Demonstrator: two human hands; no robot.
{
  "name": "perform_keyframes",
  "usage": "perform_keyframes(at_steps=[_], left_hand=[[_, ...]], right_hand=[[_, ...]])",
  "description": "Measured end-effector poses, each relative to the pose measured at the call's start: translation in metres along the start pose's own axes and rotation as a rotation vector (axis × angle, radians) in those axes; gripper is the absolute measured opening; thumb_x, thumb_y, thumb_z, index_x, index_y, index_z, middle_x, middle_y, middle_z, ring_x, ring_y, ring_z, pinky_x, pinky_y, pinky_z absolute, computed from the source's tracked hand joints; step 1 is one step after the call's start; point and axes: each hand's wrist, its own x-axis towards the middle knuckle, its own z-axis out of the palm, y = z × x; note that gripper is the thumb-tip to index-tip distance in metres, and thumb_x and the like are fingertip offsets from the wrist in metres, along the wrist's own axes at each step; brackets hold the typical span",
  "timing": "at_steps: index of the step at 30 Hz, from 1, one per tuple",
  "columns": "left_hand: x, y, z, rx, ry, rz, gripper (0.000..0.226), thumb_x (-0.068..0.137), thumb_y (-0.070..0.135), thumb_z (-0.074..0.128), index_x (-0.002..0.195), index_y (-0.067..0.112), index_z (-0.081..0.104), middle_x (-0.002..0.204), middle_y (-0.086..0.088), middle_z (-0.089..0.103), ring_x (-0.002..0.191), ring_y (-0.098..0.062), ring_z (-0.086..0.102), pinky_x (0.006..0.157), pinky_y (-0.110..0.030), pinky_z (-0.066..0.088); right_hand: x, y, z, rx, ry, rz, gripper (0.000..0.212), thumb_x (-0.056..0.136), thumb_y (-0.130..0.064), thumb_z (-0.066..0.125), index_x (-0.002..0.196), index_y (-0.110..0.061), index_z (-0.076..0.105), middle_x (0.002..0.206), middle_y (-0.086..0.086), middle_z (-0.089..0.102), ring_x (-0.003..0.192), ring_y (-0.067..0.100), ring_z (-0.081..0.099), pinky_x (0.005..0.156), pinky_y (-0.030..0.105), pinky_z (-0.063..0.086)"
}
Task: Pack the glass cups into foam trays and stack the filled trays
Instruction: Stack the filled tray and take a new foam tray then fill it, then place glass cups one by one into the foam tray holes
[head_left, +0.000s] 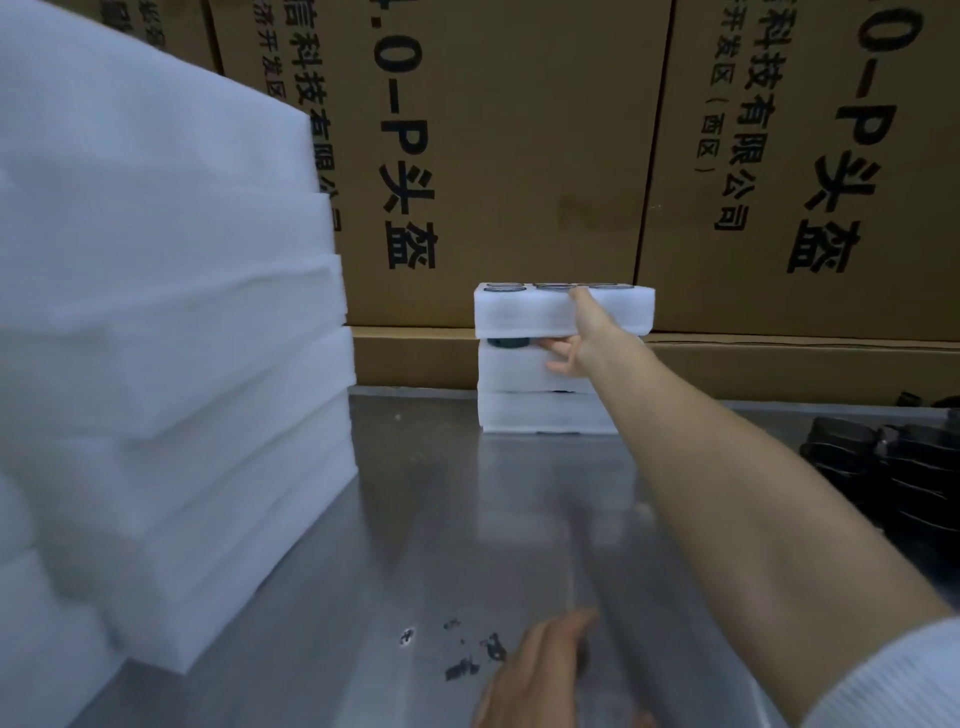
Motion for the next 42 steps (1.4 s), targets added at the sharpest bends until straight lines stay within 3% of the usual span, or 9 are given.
perform_keyframes(at_steps=[4,8,16,21,26,32,34,36,42], left_hand=[[0.007,-0.009,-0.001,0.02,-0.048,-0.017,0.034,0.099,0.045,0.036,0.127,0.054,0.02,0.132,0.024,0.028,0.13,0.012,0.024,0.08,0.012,0.011],[0.008,-0.014,0.001,-0.05,-0.039,-0.048,0.028,0.099,0.044,0.035,0.118,0.058,0.02,0.118,0.024,0.029,0.127,0.012,0.028,0.078,0.012,0.012],[0.002,-0.011,0.007,0.01,0.053,0.003,0.012,0.093,0.055,0.025,0.099,0.057,0.035,0.1,0.04,0.037,0.121,0.017,0.031,0.092,0.006,0.017],[-0.001,-0.007,0.015,0.361,0.158,0.137,0.017,0.073,0.052,0.052,0.088,0.052,0.058,0.072,0.047,0.045,0.083,0.031,0.046,0.073,0.011,0.03],[-0.007,0.002,0.019,0.271,0.2,0.22,0.024,0.062,0.048,0.039,0.067,0.044,0.062,0.072,0.039,0.054,0.061,0.026,0.05,0.057,0.005,0.039],[-0.011,0.001,0.009,0.429,0.114,0.11,0.024,0.064,0.058,0.034,0.063,0.053,0.058,0.073,0.047,0.047,0.065,0.033,0.043,0.062,0.011,0.031],[-0.009,0.002,0.0,0.304,-0.002,0.074,0.017,0.077,0.051,0.038,0.083,0.062,0.049,0.085,0.051,0.04,0.083,0.033,0.044,0.077,0.01,0.029],[-0.006,-0.007,0.007,0.179,0.16,0.141,0.023,0.075,0.058,0.029,0.097,0.064,0.027,0.103,0.047,0.028,0.113,0.024,0.034,0.097,0.002,0.021],[-0.009,-0.004,0.007,0.151,0.139,-0.005,0.043,0.067,0.059,0.05,0.1,0.065,0.023,0.109,0.045,0.033,0.114,0.022,0.035,0.094,-0.003,0.027]], right_hand=[[-0.003,0.002,-0.002,-0.021,0.001,-0.038,0.032,0.091,-0.046,0.053,0.109,-0.024,0.039,0.093,0.002,0.059,0.089,0.025,0.067,0.078,0.047,0.042],[-0.004,0.0,-0.002,-0.075,0.0,-0.048,0.029,0.094,-0.047,0.048,0.11,-0.023,0.041,0.094,0.001,0.058,0.082,0.024,0.065,0.078,0.046,0.043],[-0.005,-0.003,-0.026,-0.632,0.14,-0.098,0.068,0.084,-0.071,0.043,0.115,-0.012,0.054,0.102,0.003,0.071,0.061,0.013,0.06,0.047,0.025,0.031],[0.004,0.003,-0.038,-0.797,0.152,-0.184,0.062,0.084,-0.069,0.047,0.102,-0.012,0.063,0.077,-0.001,0.071,0.066,0.011,0.062,0.053,0.025,0.033],[0.02,0.027,-0.024,-0.766,0.084,-0.354,0.04,0.086,-0.046,0.062,0.09,-0.008,0.068,0.065,-0.002,0.066,0.072,0.017,0.068,0.088,0.035,0.052],[0.023,0.031,-0.014,-0.816,0.102,-0.356,0.039,0.091,-0.046,0.051,0.087,-0.011,0.066,0.063,-0.002,0.067,0.062,0.015,0.066,0.074,0.027,0.05],[0.017,0.033,-0.015,-0.863,0.081,-0.358,0.038,0.091,-0.046,0.049,0.09,-0.011,0.065,0.065,-0.002,0.067,0.061,0.013,0.065,0.068,0.026,0.05],[0.005,0.045,-0.017,-0.898,0.03,-0.363,0.037,0.093,-0.045,0.047,0.083,-0.014,0.065,0.064,-0.004,0.066,0.058,0.011,0.061,0.061,0.026,0.046],[-0.055,0.124,-0.065,-0.804,-0.052,-0.45,0.034,0.096,-0.026,0.048,0.065,-0.023,0.061,0.06,-0.006,0.063,0.066,0.016,0.06,0.08,0.039,0.052]])
